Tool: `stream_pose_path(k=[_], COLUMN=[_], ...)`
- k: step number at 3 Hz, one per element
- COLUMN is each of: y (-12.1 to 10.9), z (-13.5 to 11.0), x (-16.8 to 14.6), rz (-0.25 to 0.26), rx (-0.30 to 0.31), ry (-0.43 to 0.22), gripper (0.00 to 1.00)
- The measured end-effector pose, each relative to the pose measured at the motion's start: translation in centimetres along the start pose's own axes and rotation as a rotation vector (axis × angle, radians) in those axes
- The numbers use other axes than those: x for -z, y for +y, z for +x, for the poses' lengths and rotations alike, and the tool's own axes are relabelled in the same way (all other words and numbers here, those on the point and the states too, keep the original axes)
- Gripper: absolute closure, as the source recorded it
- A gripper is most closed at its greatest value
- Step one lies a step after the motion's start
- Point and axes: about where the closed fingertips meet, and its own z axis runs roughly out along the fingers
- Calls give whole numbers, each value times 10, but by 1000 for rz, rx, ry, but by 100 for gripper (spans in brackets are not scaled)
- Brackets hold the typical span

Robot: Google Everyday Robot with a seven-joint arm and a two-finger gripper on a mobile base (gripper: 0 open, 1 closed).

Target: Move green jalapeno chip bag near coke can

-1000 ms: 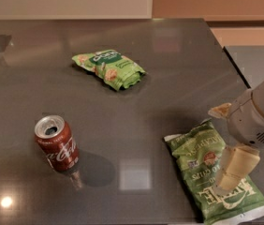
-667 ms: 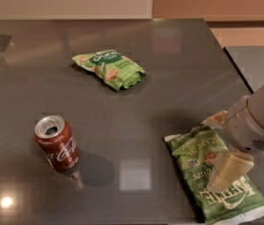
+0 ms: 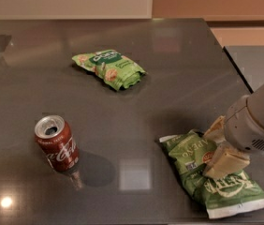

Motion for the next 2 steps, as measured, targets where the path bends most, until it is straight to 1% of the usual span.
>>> stream_pose_path(k=[1,2], y=[-1,0], z=[-20,-54], x=[17,34], rz=[12,4], rx=[15,45], ry=[-14,-33], gripper=[87,100])
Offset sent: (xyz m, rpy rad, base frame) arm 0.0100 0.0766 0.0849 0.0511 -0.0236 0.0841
